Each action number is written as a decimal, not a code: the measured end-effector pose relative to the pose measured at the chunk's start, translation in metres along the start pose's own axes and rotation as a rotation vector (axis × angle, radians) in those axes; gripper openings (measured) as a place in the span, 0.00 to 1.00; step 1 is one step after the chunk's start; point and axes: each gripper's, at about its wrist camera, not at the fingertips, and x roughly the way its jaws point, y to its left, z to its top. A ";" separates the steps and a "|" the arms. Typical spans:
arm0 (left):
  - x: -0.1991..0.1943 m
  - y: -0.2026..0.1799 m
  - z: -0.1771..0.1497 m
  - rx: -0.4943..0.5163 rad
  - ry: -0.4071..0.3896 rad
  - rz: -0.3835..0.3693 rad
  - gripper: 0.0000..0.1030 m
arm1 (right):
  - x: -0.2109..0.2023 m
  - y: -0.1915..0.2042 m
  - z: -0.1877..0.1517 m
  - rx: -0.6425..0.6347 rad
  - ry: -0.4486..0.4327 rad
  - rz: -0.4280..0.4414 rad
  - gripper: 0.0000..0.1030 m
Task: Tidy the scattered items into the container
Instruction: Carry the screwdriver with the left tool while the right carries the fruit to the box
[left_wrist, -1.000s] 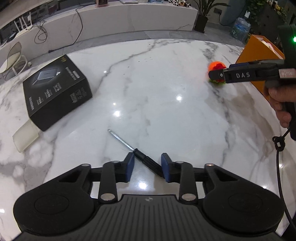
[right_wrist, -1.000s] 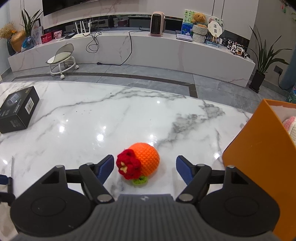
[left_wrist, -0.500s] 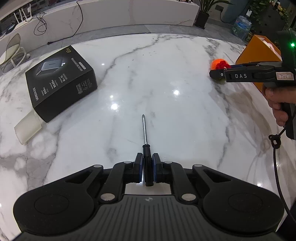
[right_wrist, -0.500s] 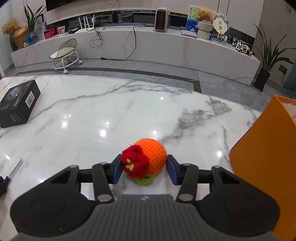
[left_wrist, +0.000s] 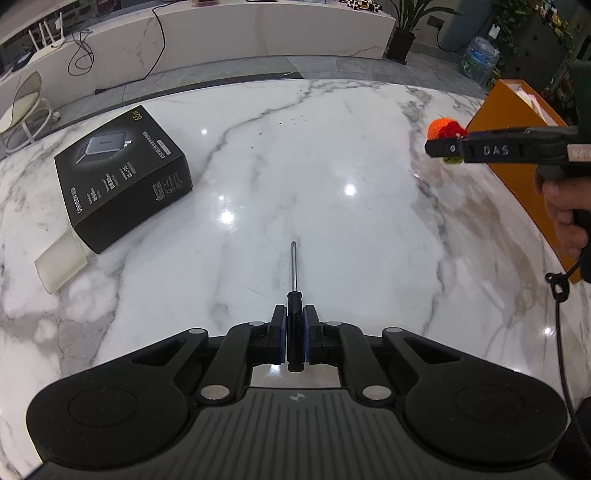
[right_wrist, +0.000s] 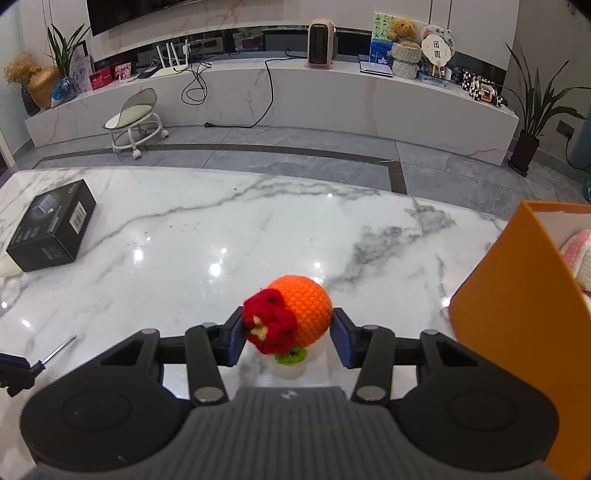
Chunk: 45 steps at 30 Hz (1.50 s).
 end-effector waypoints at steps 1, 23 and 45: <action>-0.001 -0.002 -0.001 0.004 0.000 0.000 0.10 | -0.003 0.000 0.000 -0.002 -0.002 0.001 0.49; -0.028 -0.030 0.009 0.067 -0.032 0.043 0.10 | -0.091 -0.021 -0.003 -0.005 -0.087 0.003 0.49; -0.112 -0.199 0.117 0.303 -0.259 -0.047 0.10 | -0.208 -0.118 -0.027 0.198 -0.286 -0.152 0.49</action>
